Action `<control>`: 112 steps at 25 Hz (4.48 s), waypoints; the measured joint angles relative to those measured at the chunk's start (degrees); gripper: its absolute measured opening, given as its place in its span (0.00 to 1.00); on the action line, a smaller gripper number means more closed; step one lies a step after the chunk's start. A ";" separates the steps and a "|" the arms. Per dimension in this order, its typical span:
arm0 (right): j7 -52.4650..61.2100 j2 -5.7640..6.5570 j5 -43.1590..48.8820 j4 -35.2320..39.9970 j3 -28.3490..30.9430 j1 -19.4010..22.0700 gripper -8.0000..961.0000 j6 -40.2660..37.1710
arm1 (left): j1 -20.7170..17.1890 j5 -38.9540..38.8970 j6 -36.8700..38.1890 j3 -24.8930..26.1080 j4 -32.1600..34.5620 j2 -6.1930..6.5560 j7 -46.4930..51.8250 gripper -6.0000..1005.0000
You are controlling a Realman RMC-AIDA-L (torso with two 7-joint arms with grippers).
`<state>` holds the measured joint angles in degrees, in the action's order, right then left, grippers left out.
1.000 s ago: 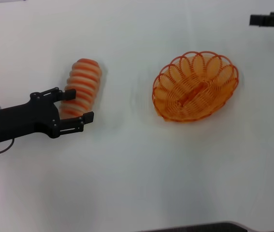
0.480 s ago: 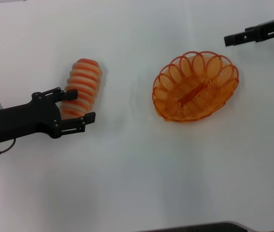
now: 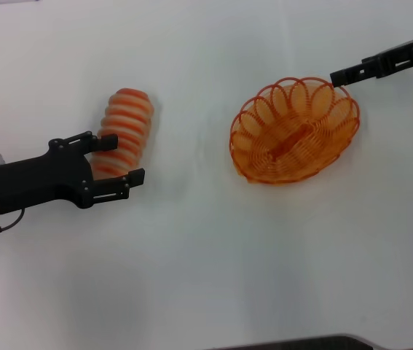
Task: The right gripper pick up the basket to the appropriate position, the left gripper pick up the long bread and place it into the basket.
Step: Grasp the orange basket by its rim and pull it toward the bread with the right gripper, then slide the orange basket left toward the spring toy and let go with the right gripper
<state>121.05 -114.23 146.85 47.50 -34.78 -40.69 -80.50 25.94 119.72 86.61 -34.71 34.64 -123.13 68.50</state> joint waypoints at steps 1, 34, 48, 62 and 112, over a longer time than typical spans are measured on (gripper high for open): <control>0.29 -0.04 0.01 -0.08 -0.46 0.00 0.91 -0.17 | 0.00 -0.01 -0.07 0.00 -0.01 0.00 -0.04 0.84; 1.35 -1.31 1.43 -4.38 -5.42 0.89 0.51 5.77 | -0.21 0.09 0.42 -0.46 -0.02 -0.18 -0.21 0.84; 0.89 -2.39 0.92 -3.84 -5.47 0.23 0.20 7.45 | 0.03 0.37 -0.02 -0.53 -0.02 -0.27 -0.28 0.84; 1.45 -1.55 -3.62 -3.71 -4.10 0.75 0.10 3.89 | -0.07 0.16 -0.05 -0.53 -0.02 -0.27 -0.36 0.84; 26.13 -4.83 -5.35 -9.76 -8.03 -1.06 0.10 12.35 | 0.05 -1.60 -3.04 -0.35 1.78 -0.71 -6.28 0.84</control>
<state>147.18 -119.06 141.50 37.74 -42.81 -41.75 -68.15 25.99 118.12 83.58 -35.06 36.42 -123.84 62.22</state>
